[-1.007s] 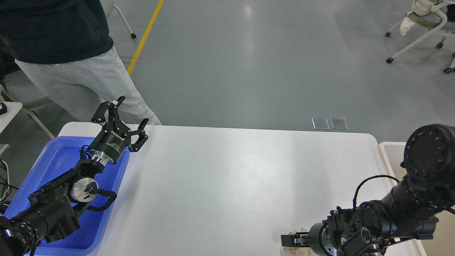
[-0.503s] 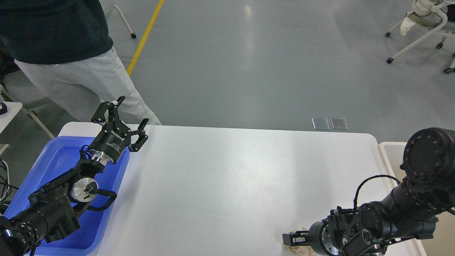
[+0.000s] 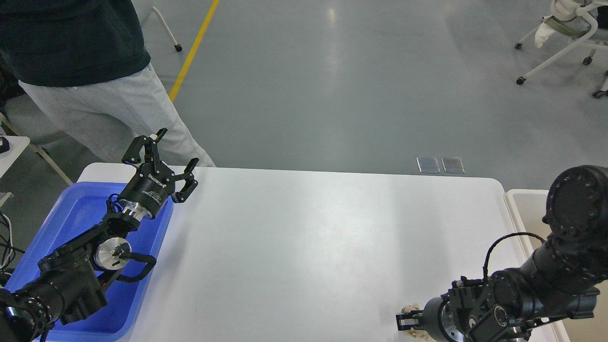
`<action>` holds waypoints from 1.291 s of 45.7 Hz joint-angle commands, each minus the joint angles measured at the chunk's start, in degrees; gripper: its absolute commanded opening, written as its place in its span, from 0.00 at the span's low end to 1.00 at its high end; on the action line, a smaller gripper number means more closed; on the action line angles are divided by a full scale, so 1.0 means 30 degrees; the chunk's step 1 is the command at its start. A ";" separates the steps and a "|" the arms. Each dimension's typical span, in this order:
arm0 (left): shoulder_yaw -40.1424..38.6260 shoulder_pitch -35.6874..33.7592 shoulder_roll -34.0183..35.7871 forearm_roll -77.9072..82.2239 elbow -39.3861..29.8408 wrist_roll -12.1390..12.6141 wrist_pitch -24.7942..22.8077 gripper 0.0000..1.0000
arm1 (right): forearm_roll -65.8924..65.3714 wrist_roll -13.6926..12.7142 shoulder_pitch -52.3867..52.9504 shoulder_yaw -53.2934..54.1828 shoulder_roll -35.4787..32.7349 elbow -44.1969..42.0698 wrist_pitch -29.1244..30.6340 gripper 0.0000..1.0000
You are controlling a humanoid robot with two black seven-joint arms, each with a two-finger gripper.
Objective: Tidy desktop
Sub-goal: 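Lower the right gripper onto the tissue and close it, then lift the tissue with the right gripper and carry it toward the white bin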
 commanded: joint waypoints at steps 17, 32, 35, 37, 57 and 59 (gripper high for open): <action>-0.0025 0.0000 0.0001 0.0000 0.0000 0.0003 0.0002 1.00 | -0.0226 0.1217 0.3542 0.0751 -0.5372 0.1840 0.0641 0.00; 0.0004 0.0000 0.0001 0.0000 0.0000 0.0003 0.0002 1.00 | -0.0197 0.1541 0.8404 0.3006 -1.2695 0.1577 0.7493 0.00; -0.0025 0.0000 0.0001 0.0000 0.0000 0.0003 0.0002 1.00 | -0.0197 0.1453 0.9283 0.3505 -1.4277 0.1226 0.8988 0.00; -0.0025 0.0000 0.0001 0.0000 0.0000 0.0003 0.0002 1.00 | -0.0138 0.1394 0.9665 0.3856 -1.5186 0.0904 0.9867 0.00; -0.0025 0.0000 0.0001 0.0000 0.0000 0.0003 0.0002 1.00 | 0.2934 0.1335 0.7122 0.6112 -1.8971 -0.7705 1.3651 0.00; -0.0025 0.0000 0.0001 0.0000 0.0000 0.0003 0.0002 1.00 | 0.3667 0.1335 0.6273 0.6463 -1.8737 -0.8789 1.3621 0.00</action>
